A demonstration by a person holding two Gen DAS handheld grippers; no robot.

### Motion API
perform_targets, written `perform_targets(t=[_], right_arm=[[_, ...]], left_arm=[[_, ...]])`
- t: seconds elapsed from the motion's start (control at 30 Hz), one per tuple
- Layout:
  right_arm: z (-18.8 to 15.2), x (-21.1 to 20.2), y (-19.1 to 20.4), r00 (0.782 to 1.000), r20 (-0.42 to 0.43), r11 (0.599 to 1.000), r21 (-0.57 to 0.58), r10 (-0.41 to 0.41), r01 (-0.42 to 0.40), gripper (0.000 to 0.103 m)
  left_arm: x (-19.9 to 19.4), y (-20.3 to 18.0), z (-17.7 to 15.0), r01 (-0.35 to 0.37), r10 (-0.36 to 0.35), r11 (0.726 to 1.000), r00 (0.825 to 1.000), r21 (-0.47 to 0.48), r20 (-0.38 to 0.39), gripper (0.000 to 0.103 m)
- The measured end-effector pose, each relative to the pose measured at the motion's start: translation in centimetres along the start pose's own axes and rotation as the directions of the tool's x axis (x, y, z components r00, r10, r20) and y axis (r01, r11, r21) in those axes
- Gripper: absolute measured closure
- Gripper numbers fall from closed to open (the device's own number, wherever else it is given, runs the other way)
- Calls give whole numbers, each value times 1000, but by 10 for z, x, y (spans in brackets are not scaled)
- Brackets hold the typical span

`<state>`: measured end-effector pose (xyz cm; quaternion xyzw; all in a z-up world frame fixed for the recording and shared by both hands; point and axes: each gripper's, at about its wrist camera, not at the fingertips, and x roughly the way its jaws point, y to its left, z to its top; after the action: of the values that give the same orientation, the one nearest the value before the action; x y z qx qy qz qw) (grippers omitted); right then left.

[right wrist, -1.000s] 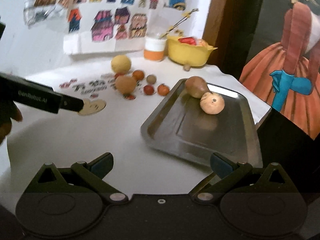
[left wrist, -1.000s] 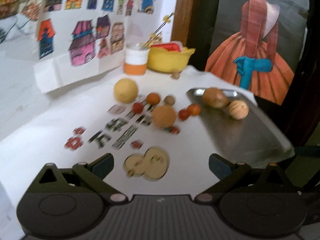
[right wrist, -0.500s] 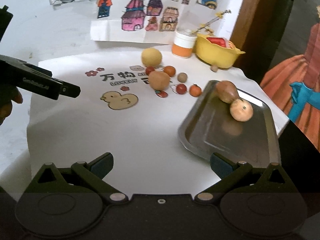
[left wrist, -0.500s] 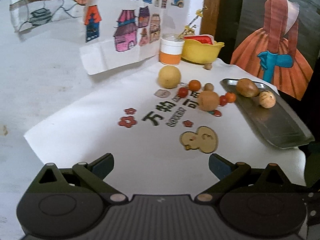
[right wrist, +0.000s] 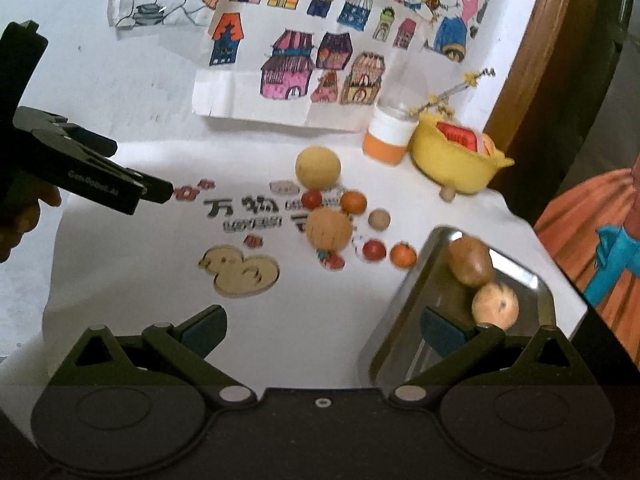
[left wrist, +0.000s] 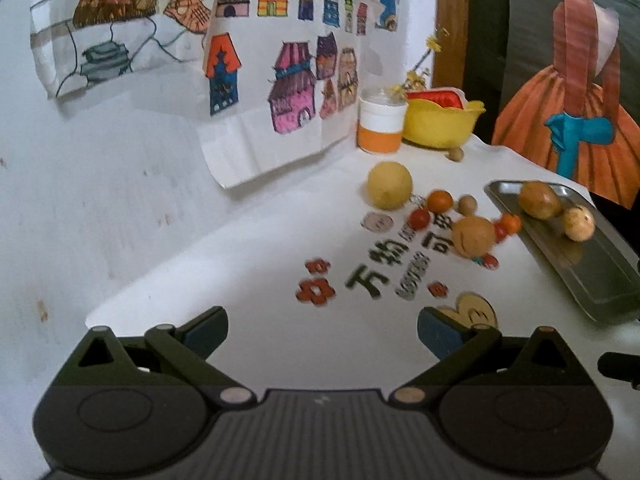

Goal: Organize fruits
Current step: 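Lift both tools away from the tray toward the remaining fruits, then grasp the large orange with the right tool while the left tool grasps a small red fruit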

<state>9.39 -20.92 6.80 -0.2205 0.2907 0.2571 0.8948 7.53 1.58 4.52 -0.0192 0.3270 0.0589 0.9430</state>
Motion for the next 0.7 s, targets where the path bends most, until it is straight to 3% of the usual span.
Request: perform_targets(t=[0.47,0.7], right_arm=[[14,28,-13,993,111,998,59,-26,19,1],[13,51,-15,995,102,998,62,5,-12,1]], left_arm=[[32,-2,32,-5,5,1000,999,3,40,0],[51,-10,42,13,-13,1000,999,17,35,0]])
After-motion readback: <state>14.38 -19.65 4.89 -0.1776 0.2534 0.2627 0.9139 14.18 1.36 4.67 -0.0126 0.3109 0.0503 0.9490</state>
